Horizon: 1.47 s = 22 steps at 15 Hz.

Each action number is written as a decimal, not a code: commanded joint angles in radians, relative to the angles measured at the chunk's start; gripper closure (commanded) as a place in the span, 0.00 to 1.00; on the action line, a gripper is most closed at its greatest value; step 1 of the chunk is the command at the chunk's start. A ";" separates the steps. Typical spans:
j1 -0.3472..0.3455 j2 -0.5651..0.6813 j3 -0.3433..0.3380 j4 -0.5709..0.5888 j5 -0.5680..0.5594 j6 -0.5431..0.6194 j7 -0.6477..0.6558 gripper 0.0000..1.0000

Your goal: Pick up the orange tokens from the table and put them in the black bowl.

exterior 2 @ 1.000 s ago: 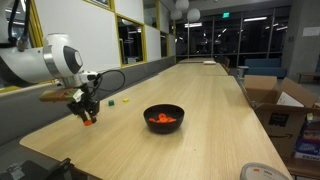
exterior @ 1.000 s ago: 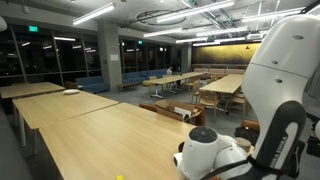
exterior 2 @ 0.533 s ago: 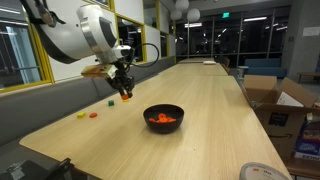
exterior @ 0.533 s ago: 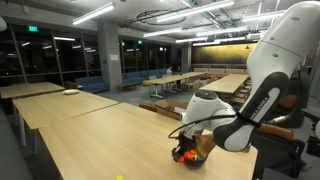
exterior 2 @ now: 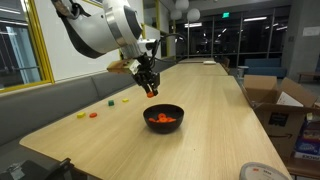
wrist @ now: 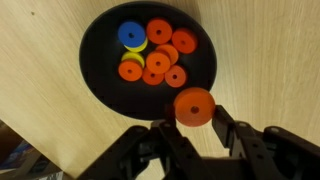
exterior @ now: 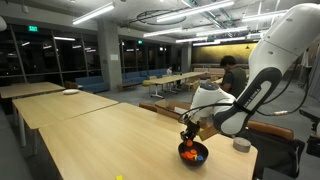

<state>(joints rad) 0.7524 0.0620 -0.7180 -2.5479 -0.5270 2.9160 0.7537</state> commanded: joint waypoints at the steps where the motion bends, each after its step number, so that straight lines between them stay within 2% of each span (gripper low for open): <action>1: -0.022 0.015 0.002 0.014 0.077 -0.020 -0.026 0.75; 3: -0.034 0.025 0.010 0.018 0.133 -0.029 -0.046 0.74; 4: -0.039 0.030 0.016 0.018 0.170 -0.033 -0.063 0.33; 6: -0.044 0.037 0.029 0.024 0.235 -0.047 -0.098 0.25; 9: -0.035 0.051 0.065 0.039 0.317 -0.064 -0.153 0.03; 10: -0.028 0.055 0.083 0.045 0.336 -0.068 -0.170 0.00; 15: 0.012 0.086 0.213 0.093 0.407 -0.101 -0.243 0.00; 16: -0.116 0.089 0.373 0.106 0.388 -0.110 -0.237 0.00; 17: -0.129 0.102 0.425 0.121 0.415 -0.122 -0.266 0.00; 20: -0.251 0.163 0.651 0.191 0.504 -0.186 -0.382 0.00; 22: -0.315 0.215 0.758 0.245 0.535 -0.241 -0.446 0.00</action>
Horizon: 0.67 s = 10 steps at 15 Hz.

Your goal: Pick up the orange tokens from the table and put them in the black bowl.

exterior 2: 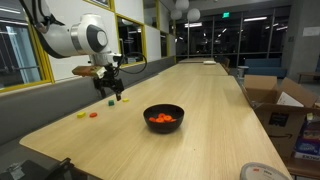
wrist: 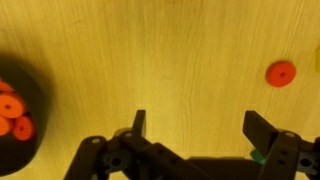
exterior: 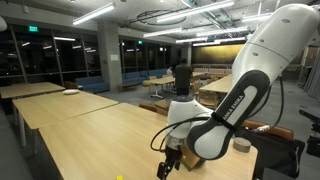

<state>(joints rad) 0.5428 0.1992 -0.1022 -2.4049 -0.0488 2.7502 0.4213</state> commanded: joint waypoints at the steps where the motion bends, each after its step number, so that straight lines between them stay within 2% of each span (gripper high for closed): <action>1: -0.127 0.107 0.177 0.130 0.059 -0.100 -0.135 0.00; 4: -0.161 0.195 0.239 0.220 0.041 -0.170 -0.166 0.00; 10: -0.156 0.346 0.274 0.364 0.017 -0.251 -0.218 0.00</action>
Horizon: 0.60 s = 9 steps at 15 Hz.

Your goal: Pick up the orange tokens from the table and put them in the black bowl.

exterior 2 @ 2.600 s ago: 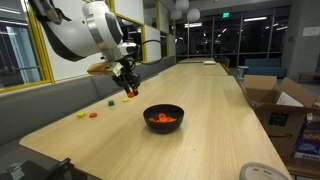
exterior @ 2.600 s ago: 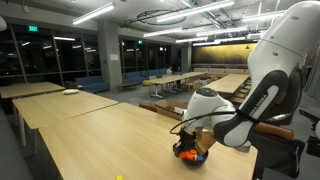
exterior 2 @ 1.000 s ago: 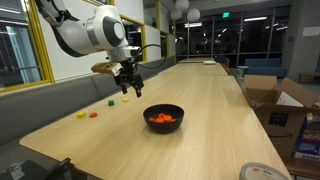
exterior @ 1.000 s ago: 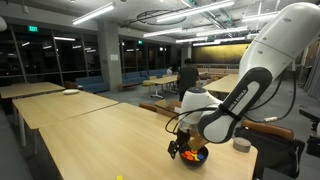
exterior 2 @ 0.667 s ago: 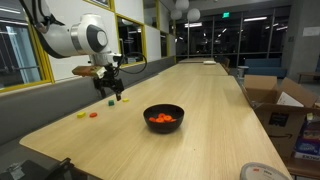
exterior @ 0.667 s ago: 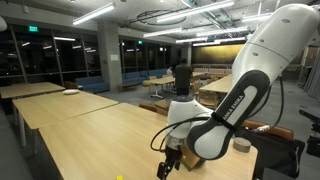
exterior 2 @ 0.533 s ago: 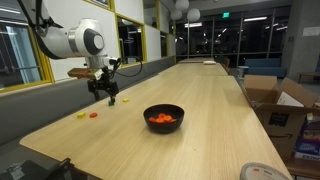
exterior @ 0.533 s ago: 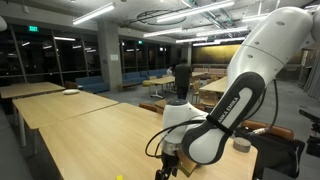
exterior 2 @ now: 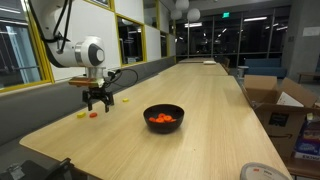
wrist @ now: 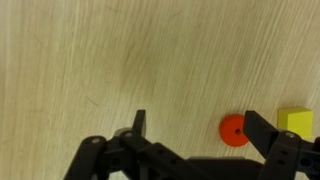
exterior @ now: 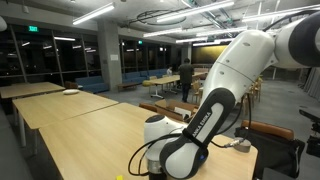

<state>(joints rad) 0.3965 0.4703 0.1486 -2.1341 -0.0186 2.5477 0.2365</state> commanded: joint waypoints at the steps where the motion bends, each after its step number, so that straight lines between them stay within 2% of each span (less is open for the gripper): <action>1: -0.008 0.093 0.027 0.111 -0.012 -0.058 -0.039 0.00; 4: -0.002 0.117 0.038 0.131 -0.006 -0.060 -0.044 0.00; 9: 0.009 0.092 0.056 0.093 -0.003 -0.005 -0.033 0.00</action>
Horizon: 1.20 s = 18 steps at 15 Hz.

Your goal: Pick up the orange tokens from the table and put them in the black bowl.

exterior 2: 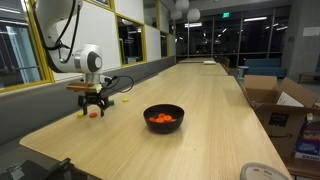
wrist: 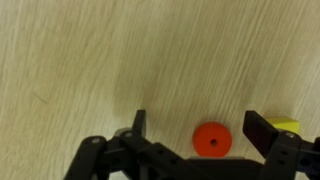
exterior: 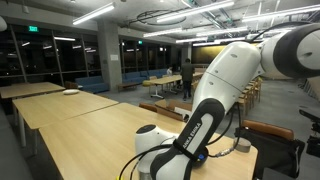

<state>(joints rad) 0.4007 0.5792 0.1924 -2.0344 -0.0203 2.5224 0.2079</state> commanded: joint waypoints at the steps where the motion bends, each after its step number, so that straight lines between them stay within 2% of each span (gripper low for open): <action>1: 0.010 -0.017 0.013 -0.009 -0.004 0.026 0.000 0.00; 11: 0.122 0.012 -0.081 -0.006 -0.154 0.089 0.116 0.00; 18: 0.131 0.016 -0.093 -0.017 -0.165 0.145 0.139 0.00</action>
<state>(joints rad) 0.5148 0.6014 0.1145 -2.0433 -0.1669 2.6250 0.3167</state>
